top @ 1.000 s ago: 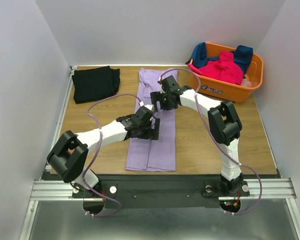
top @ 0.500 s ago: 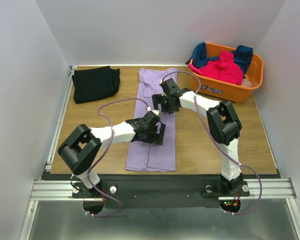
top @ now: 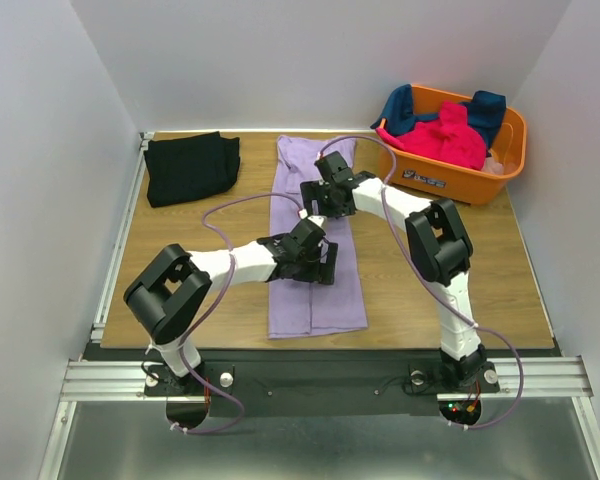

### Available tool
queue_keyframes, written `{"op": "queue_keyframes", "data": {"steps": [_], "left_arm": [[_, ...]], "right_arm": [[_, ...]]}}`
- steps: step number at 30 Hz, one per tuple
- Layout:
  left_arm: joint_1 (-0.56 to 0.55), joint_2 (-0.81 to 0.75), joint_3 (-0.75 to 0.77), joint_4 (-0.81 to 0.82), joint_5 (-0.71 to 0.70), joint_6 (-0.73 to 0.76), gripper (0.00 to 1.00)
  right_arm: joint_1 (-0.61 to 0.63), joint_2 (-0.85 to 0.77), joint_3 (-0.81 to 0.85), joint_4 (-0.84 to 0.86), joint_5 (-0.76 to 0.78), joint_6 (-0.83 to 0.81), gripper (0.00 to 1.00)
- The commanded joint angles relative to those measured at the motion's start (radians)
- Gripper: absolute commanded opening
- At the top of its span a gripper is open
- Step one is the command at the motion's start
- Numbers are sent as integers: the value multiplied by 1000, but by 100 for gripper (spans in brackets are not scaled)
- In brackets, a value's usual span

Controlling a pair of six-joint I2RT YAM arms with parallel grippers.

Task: Fold and stack the t-shirts
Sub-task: Fold the tshirt

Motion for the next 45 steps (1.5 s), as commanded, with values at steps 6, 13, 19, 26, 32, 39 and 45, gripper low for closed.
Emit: {"op": "queue_keyframes", "data": {"steps": [6, 13, 19, 26, 32, 39, 45], "left_arm": [[-9, -31, 70, -56, -45, -43, 99], [-12, -286, 21, -148, -159, -123, 98], [-30, -490, -154, -249, -223, -295, 98], [-205, -603, -315, -314, -243, -561, 96], [-305, -714, -407, -381, -285, -764, 96], [-357, -740, -411, -436, -328, -849, 95], [-375, -686, -380, -439, -338, -852, 95]], "right_arm": [[-2, -22, -1, -47, 41, -14, 100], [-2, -318, -190, -47, 63, -14, 100], [8, -599, -457, -64, -48, 103, 99], [117, -850, -805, -73, -31, 348, 96], [214, -986, -1008, -77, -8, 503, 94], [239, -1062, -1111, -76, -3, 569, 89], [239, -1041, -1132, -64, 43, 583, 85]]}}
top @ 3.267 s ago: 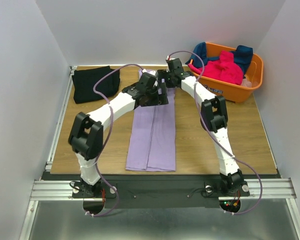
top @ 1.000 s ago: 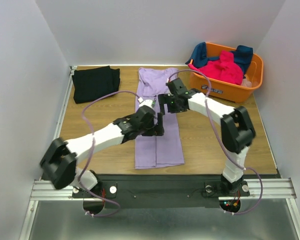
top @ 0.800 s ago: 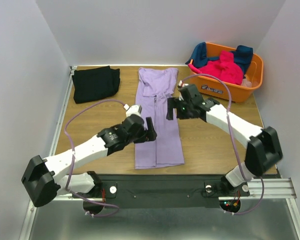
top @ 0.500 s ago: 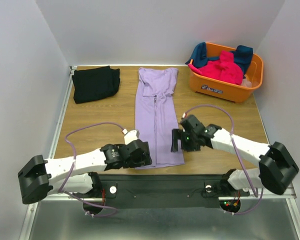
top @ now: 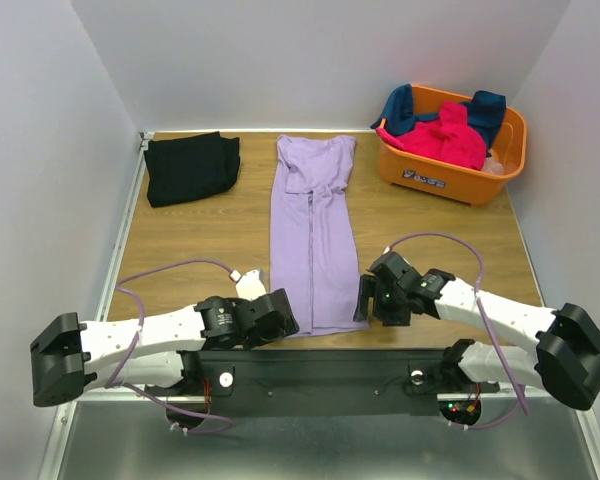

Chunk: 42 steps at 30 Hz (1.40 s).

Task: Fold and stack the t-shirts
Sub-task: Fold the tshirt

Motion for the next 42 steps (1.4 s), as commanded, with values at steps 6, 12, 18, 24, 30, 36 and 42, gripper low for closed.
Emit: {"op": "queue_keyframes", "data": {"steps": [6, 12, 18, 24, 30, 36, 42], "left_arm": [[-23, -3, 19, -31, -58, -65, 95], [-25, 20, -8, -12, -20, -63, 93], [-25, 29, -13, -20, -26, -85, 93], [-25, 59, 16, -132, -49, -129, 93], [-26, 127, 31, -123, -29, -119, 92], [-28, 194, 44, -120, -43, -117, 86], [-28, 225, 67, -112, -82, -117, 74]], "right_arm": [[10, -7, -45, 67, 26, 80, 72], [11, 9, -65, 114, 3, 93, 63], [13, 51, -45, 139, -23, 83, 54], [13, 89, -34, 157, -39, 58, 44], [13, 149, -25, 156, -55, 29, 36], [13, 140, -25, 154, -65, 20, 36], [13, 120, -33, 147, -71, 7, 36]]}}
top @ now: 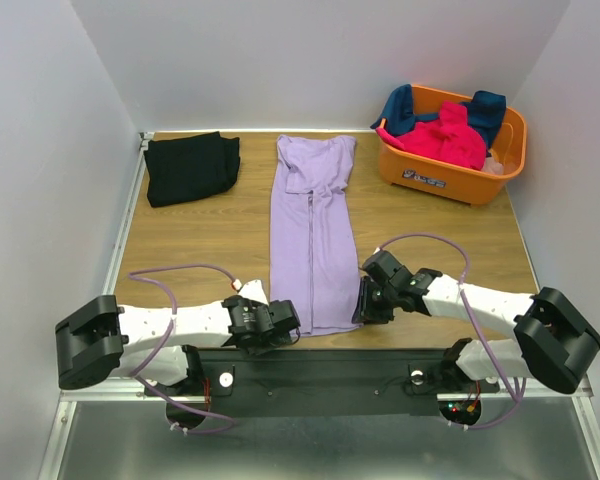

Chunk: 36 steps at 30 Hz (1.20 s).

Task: Fold and stack the t-shirts
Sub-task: Fold the tshirt

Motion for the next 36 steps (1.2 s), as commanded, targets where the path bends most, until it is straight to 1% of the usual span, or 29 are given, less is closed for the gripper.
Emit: {"op": "queue_keyframes", "data": {"steps": [1, 4, 7, 10, 16, 19, 22, 27, 33, 36], "left_arm": [[-1, 18, 45, -2, -94, -18, 74], [7, 19, 51, -7, -119, -26, 70], [22, 19, 57, 1, -137, -12, 69], [45, 18, 66, 53, -148, 32, 69], [59, 31, 105, 59, -168, 58, 68], [82, 45, 85, 74, -144, 65, 67], [91, 68, 77, 68, -131, 66, 62], [93, 84, 117, -2, -131, 57, 62], [91, 70, 109, -19, -104, 40, 62], [90, 79, 97, -15, -78, 43, 60]], "right_arm": [[8, -3, -21, -23, 11, -26, 36], [9, -8, -18, -26, 11, -34, 36], [9, -6, -16, -31, 10, -43, 36], [9, 0, -10, -34, 7, -54, 36], [9, 32, 4, -40, 2, -83, 36], [9, 41, 14, -41, 1, -95, 36], [9, 53, 28, -46, 2, -110, 36], [9, 75, 34, -49, -1, -121, 36], [9, 82, 37, -52, 8, -126, 36], [9, 92, 40, -51, 8, -126, 36]]}}
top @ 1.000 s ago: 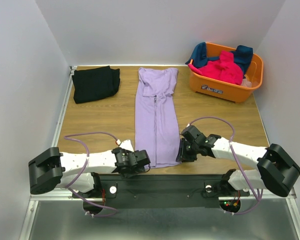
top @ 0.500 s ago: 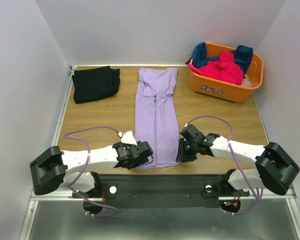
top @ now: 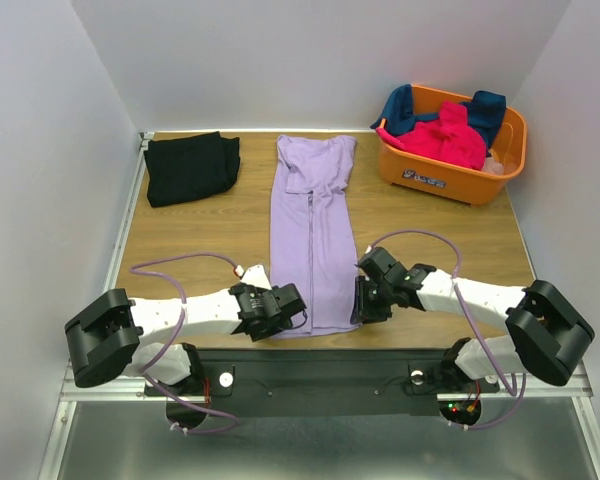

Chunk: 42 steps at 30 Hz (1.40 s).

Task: Fold and stack the t-shirts
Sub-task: Fold the tshirt

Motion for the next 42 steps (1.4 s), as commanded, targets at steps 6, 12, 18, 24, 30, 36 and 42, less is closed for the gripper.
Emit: {"op": "queue_keyframes", "data": {"steps": [6, 12, 18, 24, 30, 36, 42], "left_arm": [[-7, 32, 8, -27, 29, 0, 55], [-7, 41, -14, -18, 38, -8, 48], [-7, 50, -17, 0, 36, -5, 37], [-10, 75, 3, 2, 36, 12, 15], [-12, 50, 54, 14, 26, 52, 0], [-18, 52, 118, 63, 73, 138, 0], [-61, 56, 157, 74, 115, 129, 0]], "right_arm": [[7, 63, 5, -32, 38, -31, 36], [9, 65, 6, -32, 35, -31, 36], [9, 60, 3, -34, 33, -34, 36], [9, 40, 12, -43, 25, -45, 34], [9, -18, 24, -78, 42, -45, 0], [9, -73, 46, -182, 54, -65, 0], [7, -113, 55, -261, -7, -88, 0]]}}
